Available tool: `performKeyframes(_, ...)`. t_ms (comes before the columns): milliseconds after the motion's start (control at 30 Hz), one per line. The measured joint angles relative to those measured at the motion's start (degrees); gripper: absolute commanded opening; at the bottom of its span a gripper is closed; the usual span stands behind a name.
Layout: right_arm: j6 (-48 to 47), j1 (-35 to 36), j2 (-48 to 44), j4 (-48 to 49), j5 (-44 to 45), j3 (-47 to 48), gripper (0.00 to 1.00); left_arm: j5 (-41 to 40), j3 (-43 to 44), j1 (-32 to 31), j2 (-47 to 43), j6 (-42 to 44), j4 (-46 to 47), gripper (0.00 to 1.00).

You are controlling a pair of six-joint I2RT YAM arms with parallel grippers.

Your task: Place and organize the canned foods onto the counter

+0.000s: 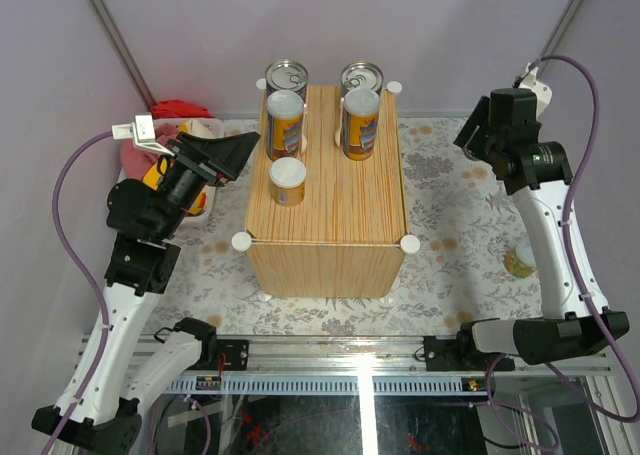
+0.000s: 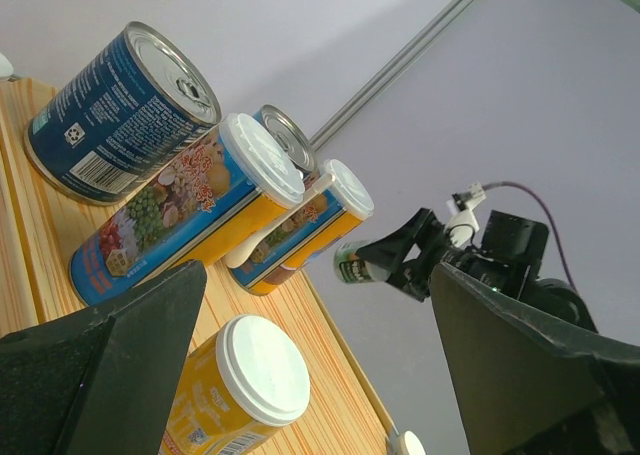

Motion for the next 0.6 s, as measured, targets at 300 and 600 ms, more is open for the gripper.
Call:
performKeyframes(300, -3.4, 10.2, 4.7, -8.3, 2.5, 16.1, 0.0, 0.3, 0.0, 0.0, 0.0, 0.0, -0.3, 0.94)
performKeyframes(600, -4.3, 24.7, 10.3, -19.9, 3.5, 36.3, 0.0, 0.4, 0.0, 0.0, 0.6, 0.0, -0.3, 0.94)
